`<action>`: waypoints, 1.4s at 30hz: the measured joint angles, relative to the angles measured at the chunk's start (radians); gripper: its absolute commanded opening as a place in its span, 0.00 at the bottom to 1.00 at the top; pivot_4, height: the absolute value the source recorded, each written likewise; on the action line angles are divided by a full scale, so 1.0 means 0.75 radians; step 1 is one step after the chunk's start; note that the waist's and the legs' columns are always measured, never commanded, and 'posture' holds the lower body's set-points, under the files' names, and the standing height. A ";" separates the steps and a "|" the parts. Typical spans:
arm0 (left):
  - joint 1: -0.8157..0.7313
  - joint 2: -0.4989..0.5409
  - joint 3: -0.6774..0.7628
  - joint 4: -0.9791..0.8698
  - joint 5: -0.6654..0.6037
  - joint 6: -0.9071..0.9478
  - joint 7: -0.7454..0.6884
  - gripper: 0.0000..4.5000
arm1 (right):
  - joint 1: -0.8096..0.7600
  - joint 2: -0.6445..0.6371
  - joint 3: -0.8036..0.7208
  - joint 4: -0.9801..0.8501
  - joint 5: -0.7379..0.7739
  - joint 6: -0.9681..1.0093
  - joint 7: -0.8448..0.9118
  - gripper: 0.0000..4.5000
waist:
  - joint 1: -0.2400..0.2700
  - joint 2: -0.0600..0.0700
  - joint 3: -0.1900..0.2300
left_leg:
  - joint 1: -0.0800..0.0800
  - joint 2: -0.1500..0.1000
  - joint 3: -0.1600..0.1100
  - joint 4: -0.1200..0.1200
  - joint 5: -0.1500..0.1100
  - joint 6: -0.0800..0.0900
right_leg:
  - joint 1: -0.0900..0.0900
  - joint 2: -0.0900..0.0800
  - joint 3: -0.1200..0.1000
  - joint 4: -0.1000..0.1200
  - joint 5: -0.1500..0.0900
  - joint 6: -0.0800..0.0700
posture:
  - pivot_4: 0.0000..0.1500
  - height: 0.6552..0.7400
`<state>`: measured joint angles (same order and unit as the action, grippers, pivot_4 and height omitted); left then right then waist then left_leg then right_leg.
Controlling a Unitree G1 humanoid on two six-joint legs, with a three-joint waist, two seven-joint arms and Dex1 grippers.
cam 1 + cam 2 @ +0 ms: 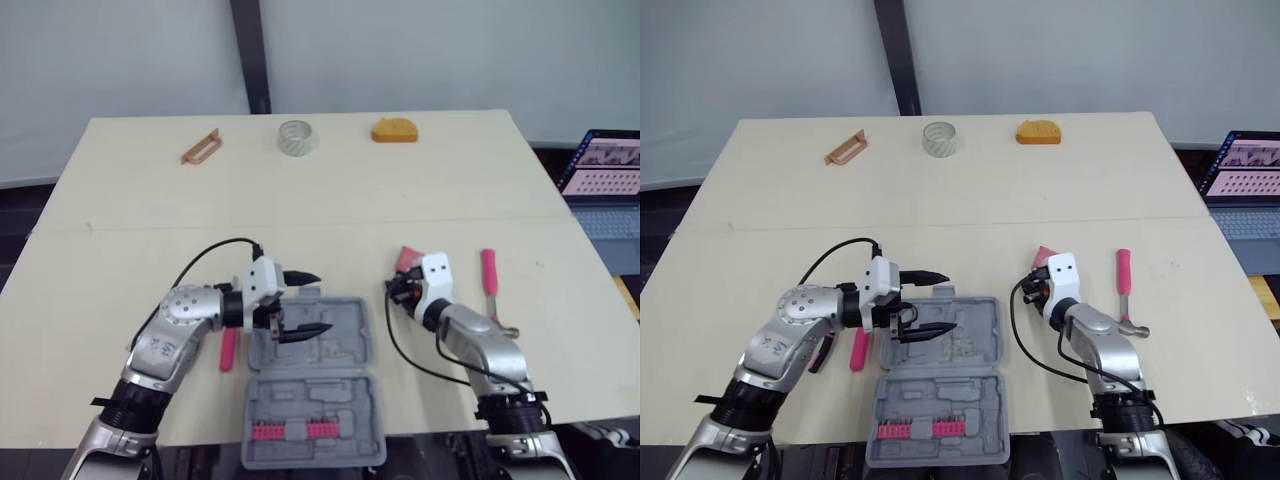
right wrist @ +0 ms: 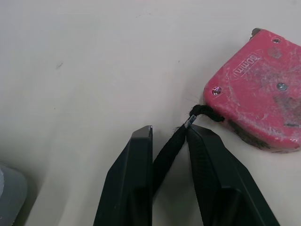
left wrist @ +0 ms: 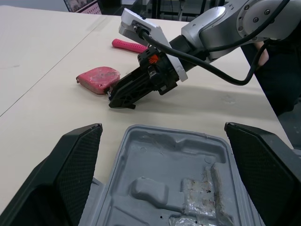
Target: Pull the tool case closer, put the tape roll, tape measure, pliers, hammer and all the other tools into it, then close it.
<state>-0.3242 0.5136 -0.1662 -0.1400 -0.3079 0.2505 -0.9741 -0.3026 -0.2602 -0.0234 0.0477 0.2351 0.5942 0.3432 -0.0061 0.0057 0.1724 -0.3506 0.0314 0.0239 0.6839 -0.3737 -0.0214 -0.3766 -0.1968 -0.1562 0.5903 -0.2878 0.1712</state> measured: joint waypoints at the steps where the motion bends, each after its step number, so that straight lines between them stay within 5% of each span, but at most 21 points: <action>1: 0.000 0.000 0.000 0.000 0.000 0.000 0.000 1.00 | 0.001 0.000 -0.004 -0.007 0.000 0.013 -0.003 0.27 | 0.000 0.000 0.000 | 0.000 0.000 0.000 0.000 0.000 0.000 | 0.000 0.000 0.000 0.000 0.000 0.000 | 1.00 1.00; 29: -0.021 -0.016 -0.006 0.003 0.003 0.000 0.005 1.00 | 0.012 0.051 -0.030 -0.063 -0.022 0.073 -0.106 0.27 | 0.002 0.000 0.000 | 0.000 0.000 0.000 0.000 0.000 0.000 | 0.000 0.000 0.000 0.000 0.000 0.000 | 1.00 1.00; 33: -0.021 -0.016 -0.006 0.003 0.003 0.000 0.006 1.00 | 0.008 0.057 -0.040 -0.053 -0.037 0.070 -0.134 0.01 | 0.002 0.000 0.000 | 0.000 0.000 0.000 0.000 0.000 0.000 | 0.000 0.000 0.000 0.000 0.000 0.000 | 1.00 1.00; 42: -0.017 0.008 -0.021 0.005 0.019 -0.024 -0.030 1.00 | 0.090 0.010 -0.039 -0.145 -0.030 0.095 -0.110 0.01 | 0.008 0.000 0.000 | -0.001 0.000 -0.001 0.000 0.000 0.000 | 0.000 0.000 0.000 -0.001 0.000 0.000 | 1.00 1.00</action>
<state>-0.3367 0.5195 -0.1817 -0.1363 -0.2933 0.2324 -0.9964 -0.2353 -0.2524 -0.0531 -0.0613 0.2129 0.6651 0.2609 -0.0003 0.0057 0.1723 -0.3510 0.0313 0.0232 0.6836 -0.3737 -0.0214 -0.3765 -0.1969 -0.1565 0.5899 -0.2879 0.1712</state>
